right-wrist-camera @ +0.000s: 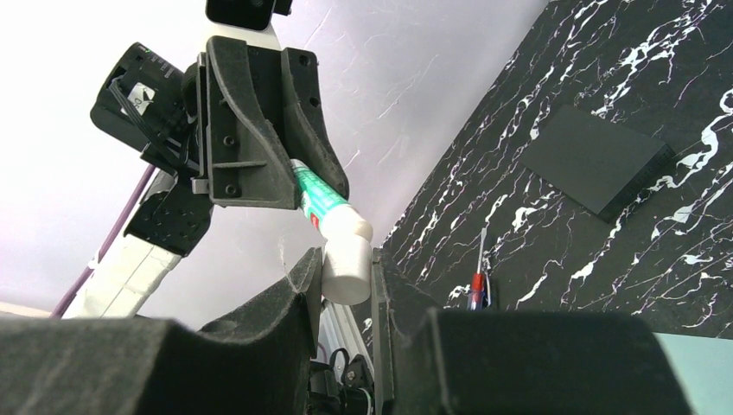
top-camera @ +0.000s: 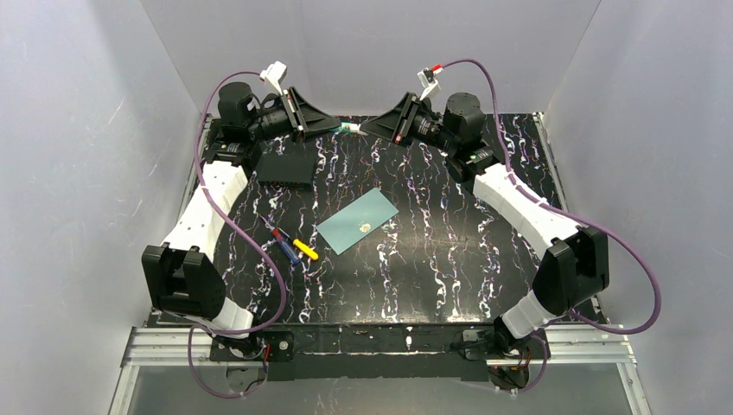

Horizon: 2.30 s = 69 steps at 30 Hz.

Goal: Place the letter into the envelope and seal it

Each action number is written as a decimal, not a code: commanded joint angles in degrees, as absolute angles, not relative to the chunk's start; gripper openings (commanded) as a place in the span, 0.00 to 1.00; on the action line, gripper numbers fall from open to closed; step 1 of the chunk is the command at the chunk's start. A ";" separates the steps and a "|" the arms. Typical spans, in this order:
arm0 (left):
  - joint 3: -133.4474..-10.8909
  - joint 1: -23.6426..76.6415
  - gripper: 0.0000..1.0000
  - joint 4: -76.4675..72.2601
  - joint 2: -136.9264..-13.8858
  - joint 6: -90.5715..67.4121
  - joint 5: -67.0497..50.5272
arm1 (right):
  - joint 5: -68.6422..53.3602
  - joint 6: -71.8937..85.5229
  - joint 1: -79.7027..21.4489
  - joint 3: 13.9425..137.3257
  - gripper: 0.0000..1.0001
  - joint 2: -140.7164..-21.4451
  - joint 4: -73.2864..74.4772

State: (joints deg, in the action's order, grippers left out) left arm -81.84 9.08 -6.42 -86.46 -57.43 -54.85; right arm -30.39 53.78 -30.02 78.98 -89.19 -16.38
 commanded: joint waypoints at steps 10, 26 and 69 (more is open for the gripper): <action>-80.88 8.88 0.00 -7.91 -83.38 -57.59 -55.31 | -30.98 53.21 -30.23 79.69 0.16 -87.14 -18.10; -80.64 9.04 0.00 -17.19 -84.11 -65.86 -61.26 | -32.82 56.46 -30.23 80.23 0.17 -89.60 -23.85; -74.10 20.34 0.00 -25.75 -84.57 -63.88 -59.01 | -46.97 79.28 -32.20 83.07 0.01 -98.01 -48.31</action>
